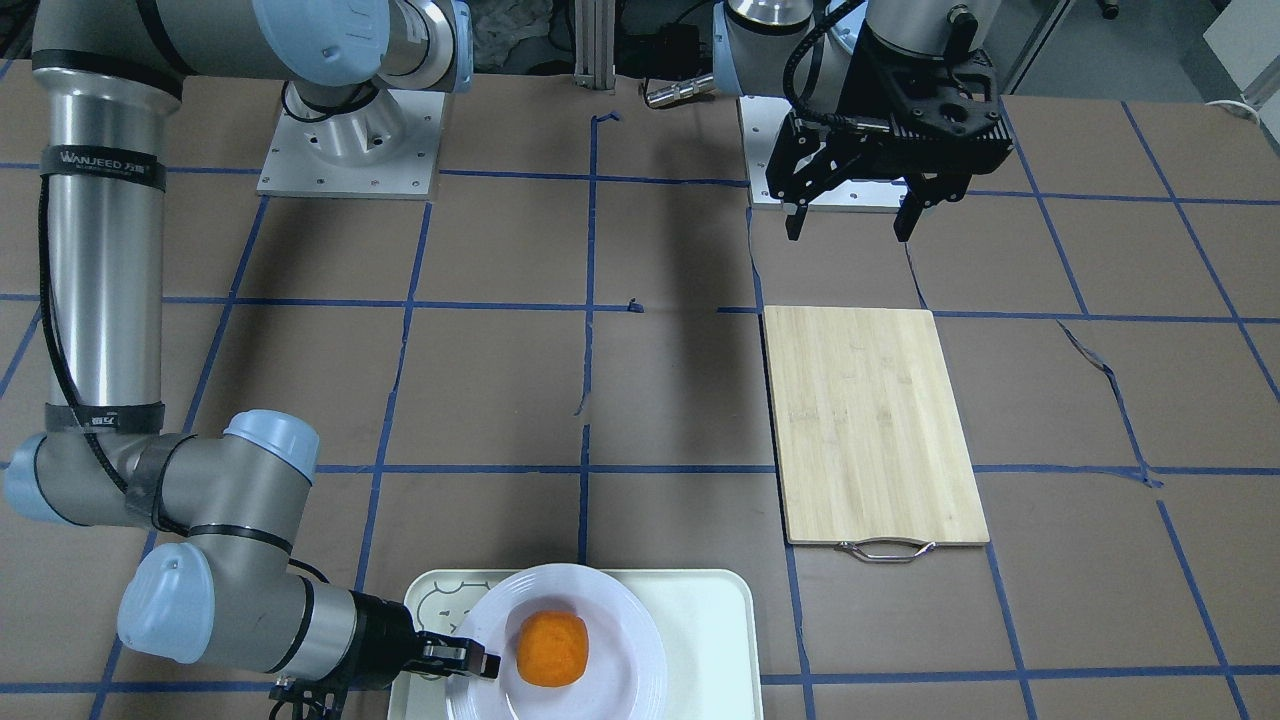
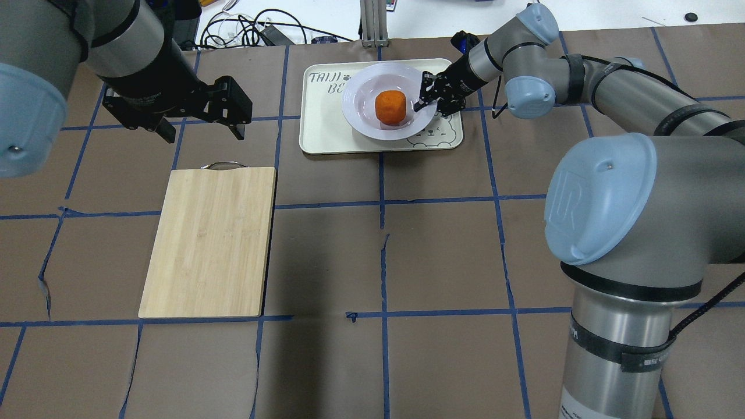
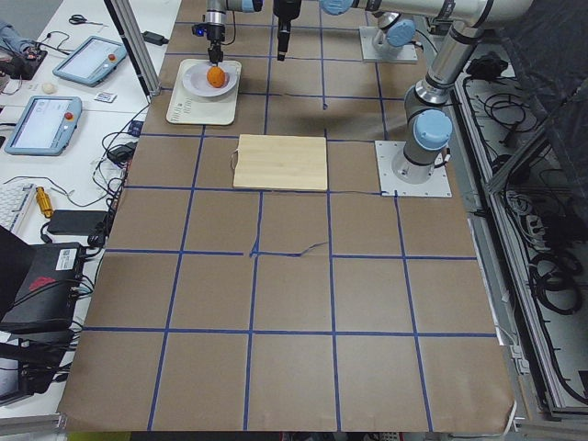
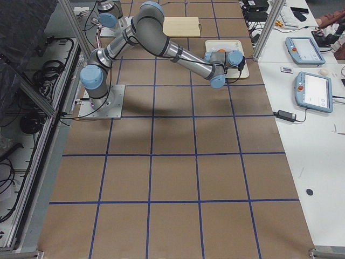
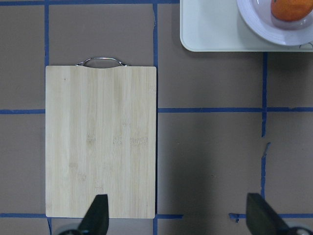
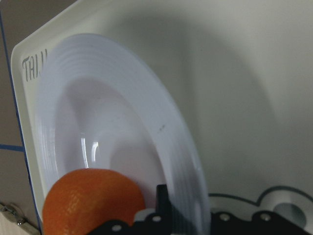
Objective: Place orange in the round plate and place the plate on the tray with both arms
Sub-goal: 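Adjust the bowl on the tray with the right gripper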
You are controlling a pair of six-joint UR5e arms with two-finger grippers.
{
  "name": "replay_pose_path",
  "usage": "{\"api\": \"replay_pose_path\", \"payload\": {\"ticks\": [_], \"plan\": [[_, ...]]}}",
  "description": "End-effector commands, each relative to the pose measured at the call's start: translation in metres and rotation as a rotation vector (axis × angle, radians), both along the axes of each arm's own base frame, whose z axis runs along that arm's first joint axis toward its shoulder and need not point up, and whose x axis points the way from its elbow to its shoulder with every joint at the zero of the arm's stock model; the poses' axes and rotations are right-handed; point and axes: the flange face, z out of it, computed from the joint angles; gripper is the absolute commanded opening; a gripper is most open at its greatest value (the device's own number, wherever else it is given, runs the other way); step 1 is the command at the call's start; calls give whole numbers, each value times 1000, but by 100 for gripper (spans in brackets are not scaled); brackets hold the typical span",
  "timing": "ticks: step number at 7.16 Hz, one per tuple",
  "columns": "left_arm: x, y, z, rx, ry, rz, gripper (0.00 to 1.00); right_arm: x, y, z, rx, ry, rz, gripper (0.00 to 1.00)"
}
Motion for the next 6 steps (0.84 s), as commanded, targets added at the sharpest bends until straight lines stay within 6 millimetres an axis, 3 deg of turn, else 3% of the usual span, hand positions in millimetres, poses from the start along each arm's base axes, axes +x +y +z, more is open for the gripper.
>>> {"api": "replay_pose_path", "payload": {"ticks": [1,4,6], "plan": [[0,0,0,0,0,0,100,0,0,2,-5,3,2,65],[0,0,0,0,0,0,100,-13,0,15,-98,162,86,80],[1,0,0,0,0,1,100,-21,7,55,-129,260,77,92]]}}
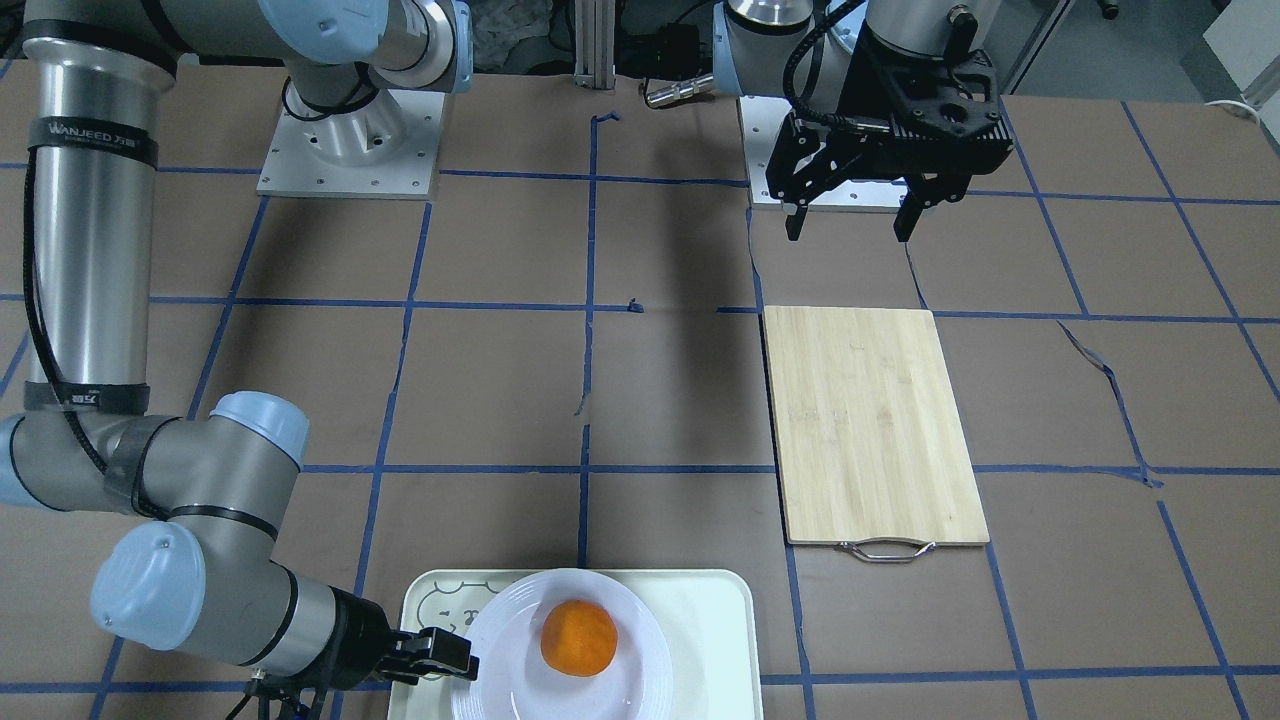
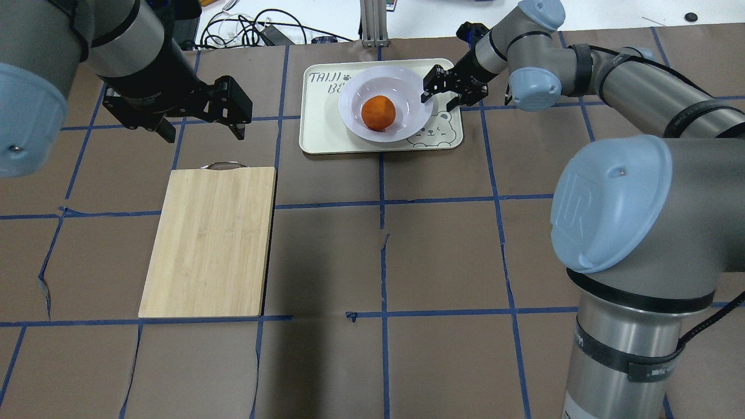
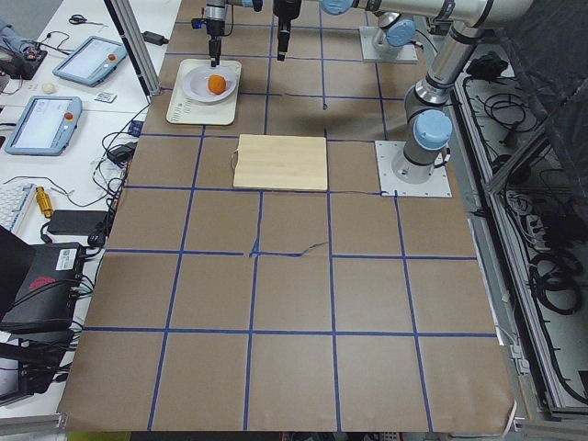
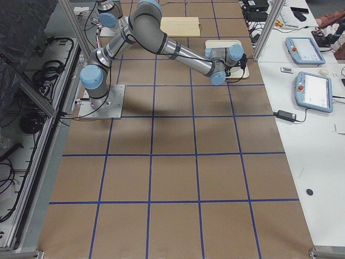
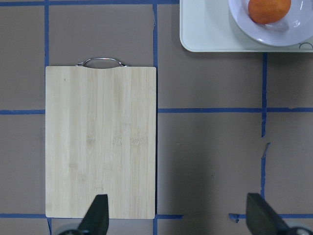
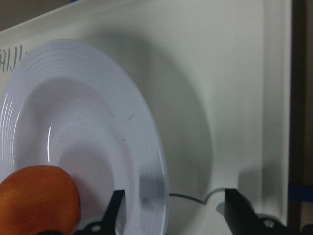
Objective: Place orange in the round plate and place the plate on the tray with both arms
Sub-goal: 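Open the right gripper and lift it away from the bowl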
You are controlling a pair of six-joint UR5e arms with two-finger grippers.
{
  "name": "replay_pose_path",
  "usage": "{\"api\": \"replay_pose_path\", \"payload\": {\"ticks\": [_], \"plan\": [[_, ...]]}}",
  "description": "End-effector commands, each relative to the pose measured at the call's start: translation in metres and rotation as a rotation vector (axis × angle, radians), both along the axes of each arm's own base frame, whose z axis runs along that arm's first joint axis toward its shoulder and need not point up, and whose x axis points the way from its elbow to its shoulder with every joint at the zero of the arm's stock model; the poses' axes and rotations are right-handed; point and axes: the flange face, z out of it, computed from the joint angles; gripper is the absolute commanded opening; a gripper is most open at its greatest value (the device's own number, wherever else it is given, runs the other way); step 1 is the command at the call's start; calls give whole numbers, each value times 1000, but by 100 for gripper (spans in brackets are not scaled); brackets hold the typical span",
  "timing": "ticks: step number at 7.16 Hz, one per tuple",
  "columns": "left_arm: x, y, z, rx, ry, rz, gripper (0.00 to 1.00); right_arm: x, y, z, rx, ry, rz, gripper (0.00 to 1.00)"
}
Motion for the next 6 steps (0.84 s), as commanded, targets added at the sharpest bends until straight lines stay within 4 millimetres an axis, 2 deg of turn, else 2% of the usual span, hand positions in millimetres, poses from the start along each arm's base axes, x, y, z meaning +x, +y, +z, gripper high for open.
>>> {"api": "replay_pose_path", "payload": {"ticks": [1,2,3,4,5,6], "plan": [[1,0,0,0,0,1,100,-7,13,51,-3,83,-5,96],[0,1,1,0,0,0,100,-9,24,83,10,98,-6,100],[0,0,0,1,0,0,100,-18,41,111,60,196,-12,100],[0,1,1,0,0,0,100,-23,64,142,109,257,-9,100],[0,1,1,0,0,0,100,-24,96,184,133,284,-9,100],[0,1,1,0,0,0,100,-23,130,214,154,290,-7,100]]}}
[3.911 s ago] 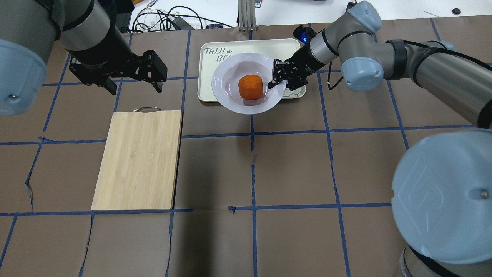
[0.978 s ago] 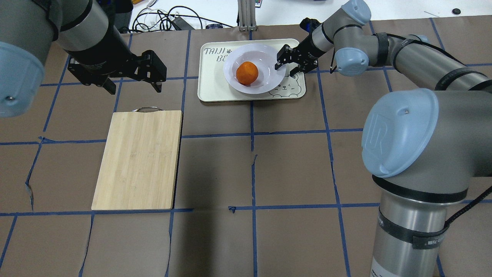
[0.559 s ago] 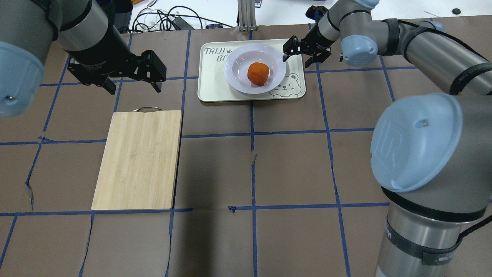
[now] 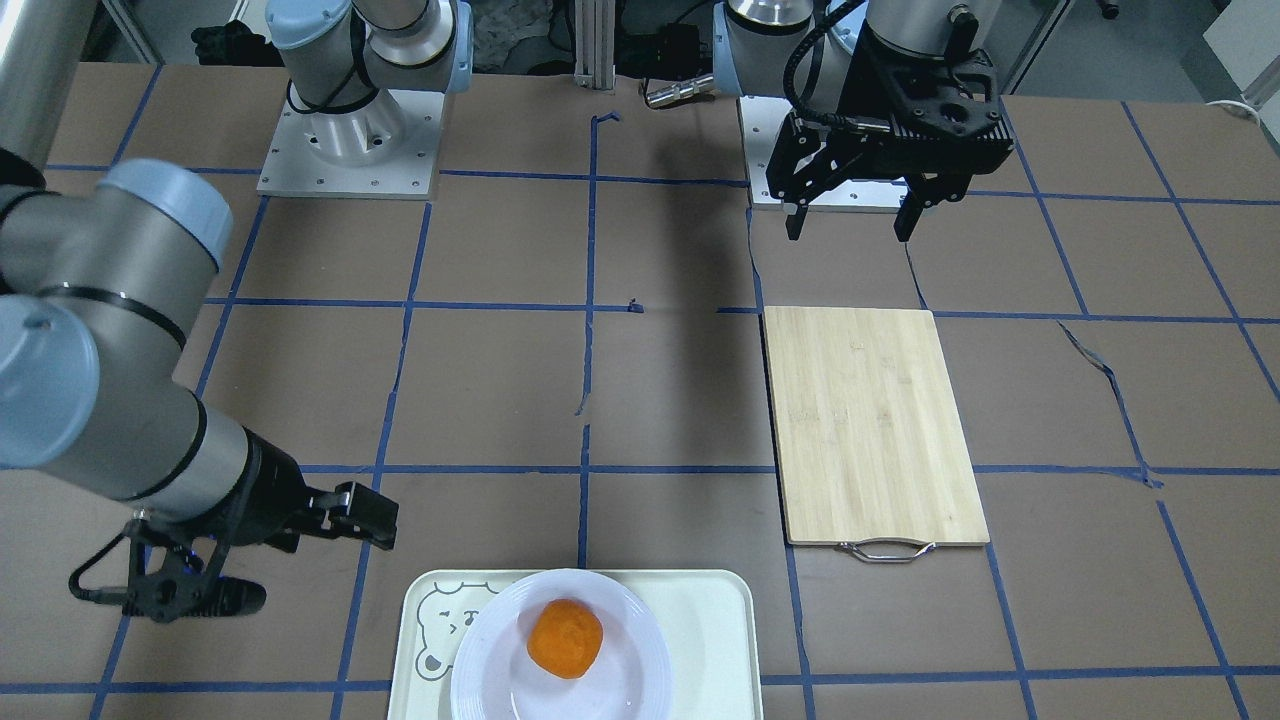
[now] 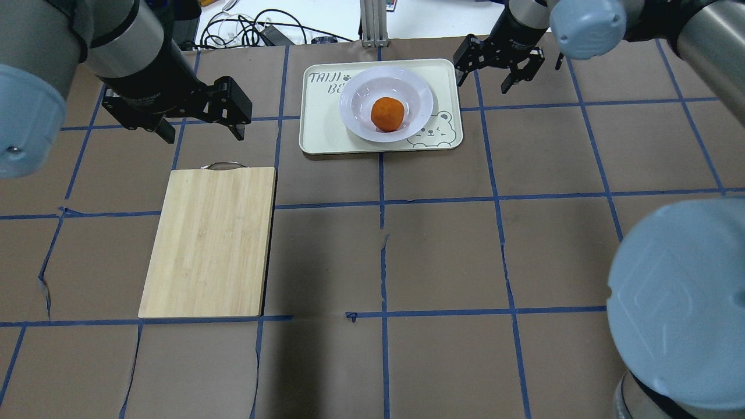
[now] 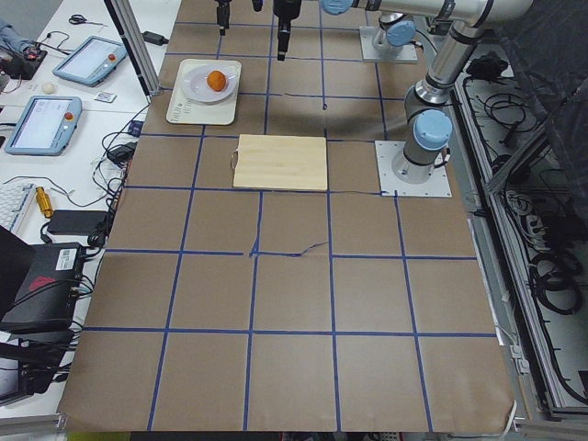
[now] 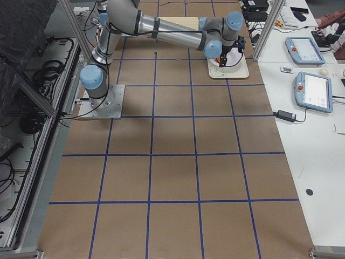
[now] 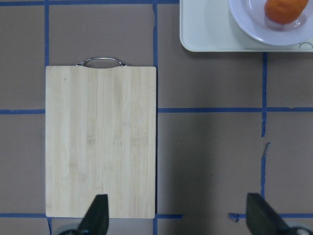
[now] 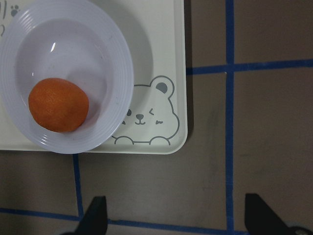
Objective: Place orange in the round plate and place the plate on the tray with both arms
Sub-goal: 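Open the right gripper and lift it away from the bowl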
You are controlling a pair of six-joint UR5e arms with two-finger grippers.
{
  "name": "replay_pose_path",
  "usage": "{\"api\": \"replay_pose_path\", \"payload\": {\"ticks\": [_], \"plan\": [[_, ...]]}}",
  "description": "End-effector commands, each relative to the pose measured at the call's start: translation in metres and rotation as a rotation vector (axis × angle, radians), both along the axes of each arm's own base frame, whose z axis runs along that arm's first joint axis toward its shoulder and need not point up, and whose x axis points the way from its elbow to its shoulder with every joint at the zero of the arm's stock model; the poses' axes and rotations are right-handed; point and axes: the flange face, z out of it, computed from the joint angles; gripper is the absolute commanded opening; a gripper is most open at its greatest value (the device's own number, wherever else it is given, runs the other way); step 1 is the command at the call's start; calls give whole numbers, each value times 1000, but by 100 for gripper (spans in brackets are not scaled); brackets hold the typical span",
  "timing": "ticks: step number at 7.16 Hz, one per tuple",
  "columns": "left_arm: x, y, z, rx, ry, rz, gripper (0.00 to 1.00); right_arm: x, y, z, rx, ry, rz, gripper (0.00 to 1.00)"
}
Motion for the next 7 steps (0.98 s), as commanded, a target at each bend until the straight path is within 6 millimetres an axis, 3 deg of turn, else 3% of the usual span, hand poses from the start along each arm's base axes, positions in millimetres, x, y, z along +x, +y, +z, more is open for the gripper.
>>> {"api": "replay_pose_path", "payload": {"ticks": [1,3,4,5,7], "plan": [[0,0,0,0,0,0,100,-5,80,76,53,83,-9,100],[0,0,0,0,0,0,100,-10,142,132,96,168,-11,100],[0,0,0,0,0,0,100,-8,161,154,102,169,-26,100],[0,0,0,0,0,0,100,-8,174,169,92,171,-88,100],[0,0,0,-2,0,0,100,-6,177,165,99,173,-78,100]]}}
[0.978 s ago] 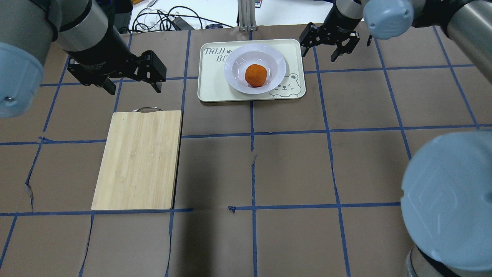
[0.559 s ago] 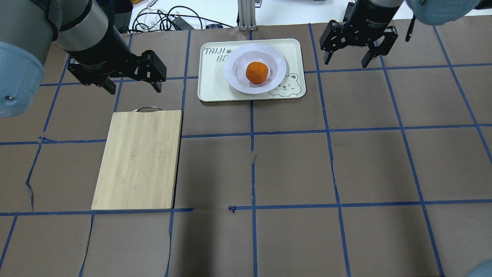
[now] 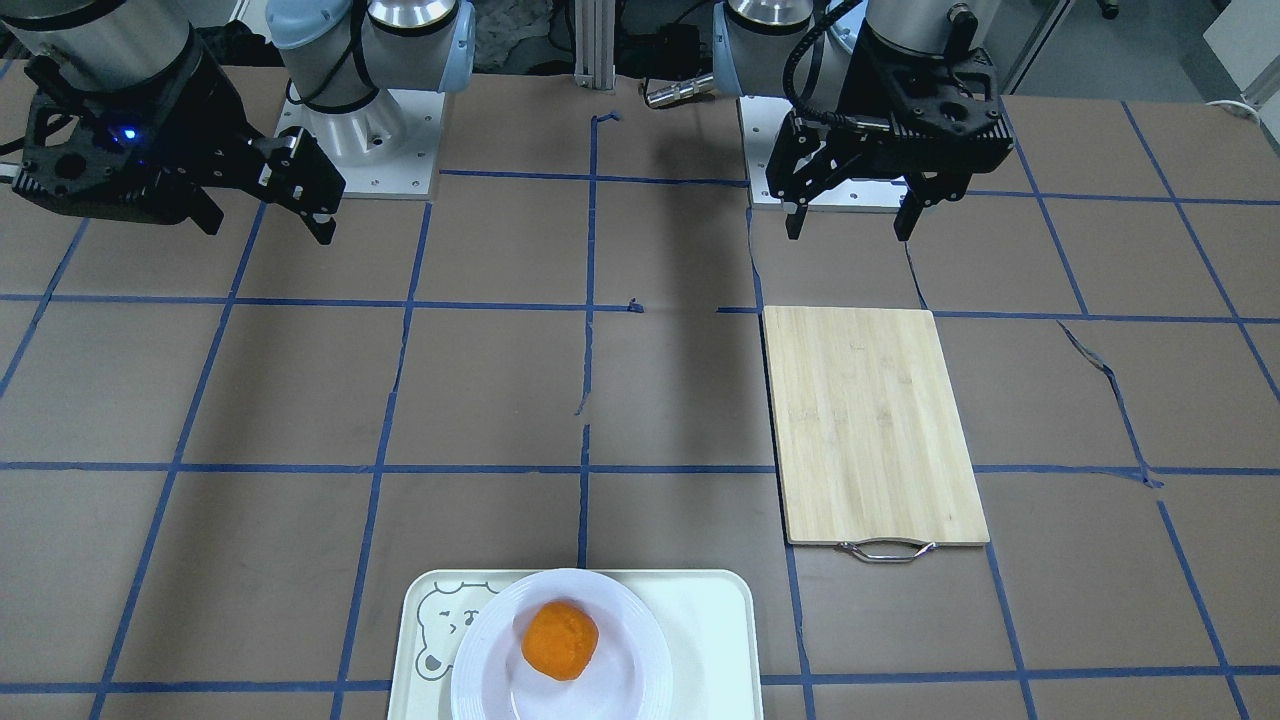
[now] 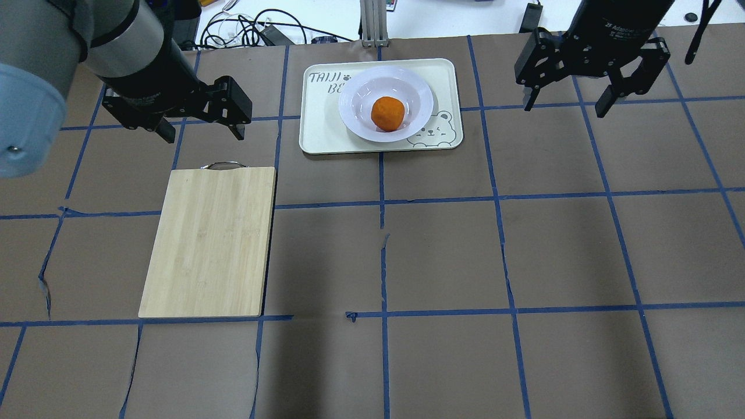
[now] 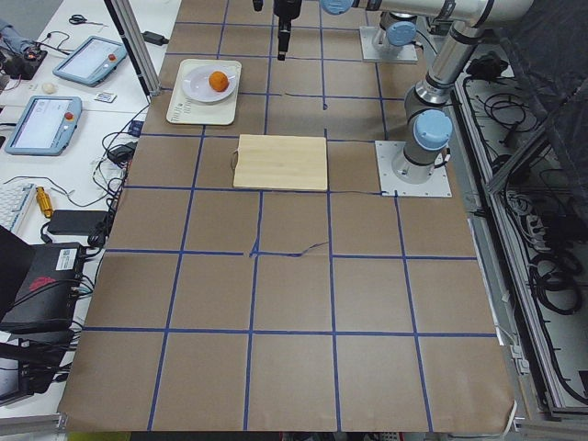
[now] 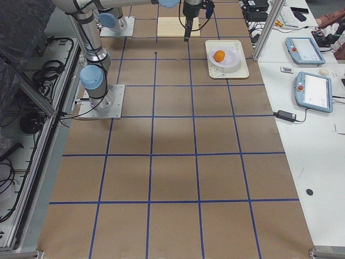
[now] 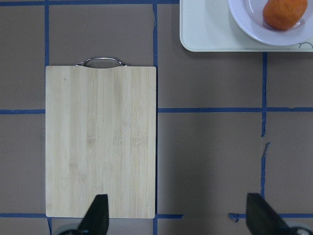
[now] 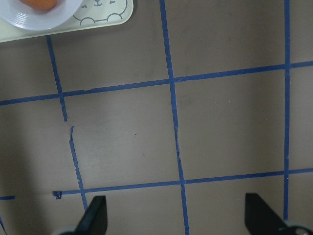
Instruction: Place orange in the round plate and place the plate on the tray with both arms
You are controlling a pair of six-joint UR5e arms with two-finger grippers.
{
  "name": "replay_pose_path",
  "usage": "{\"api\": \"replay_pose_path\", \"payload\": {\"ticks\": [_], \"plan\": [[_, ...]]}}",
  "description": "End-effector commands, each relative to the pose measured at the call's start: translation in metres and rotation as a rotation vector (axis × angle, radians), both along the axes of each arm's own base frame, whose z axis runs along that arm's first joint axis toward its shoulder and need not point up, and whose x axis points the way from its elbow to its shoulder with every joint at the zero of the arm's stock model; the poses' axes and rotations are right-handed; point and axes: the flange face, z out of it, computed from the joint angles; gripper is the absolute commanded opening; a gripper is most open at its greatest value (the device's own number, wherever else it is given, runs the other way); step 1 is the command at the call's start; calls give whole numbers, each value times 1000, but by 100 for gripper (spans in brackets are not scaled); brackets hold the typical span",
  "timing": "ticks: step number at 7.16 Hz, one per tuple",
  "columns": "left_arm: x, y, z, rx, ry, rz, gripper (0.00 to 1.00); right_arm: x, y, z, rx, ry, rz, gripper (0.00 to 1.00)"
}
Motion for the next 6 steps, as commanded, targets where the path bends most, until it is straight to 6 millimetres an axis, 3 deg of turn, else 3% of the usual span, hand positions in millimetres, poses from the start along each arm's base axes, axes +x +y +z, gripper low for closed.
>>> {"api": "replay_pose_path", "payload": {"ticks": [1,6], "plan": [[0,0,0,-1,0,-1,100,0,4,0,5,6,7,100],[0,0,-1,2,0,0,100,0,16,7,-1,37,-7,100]]}}
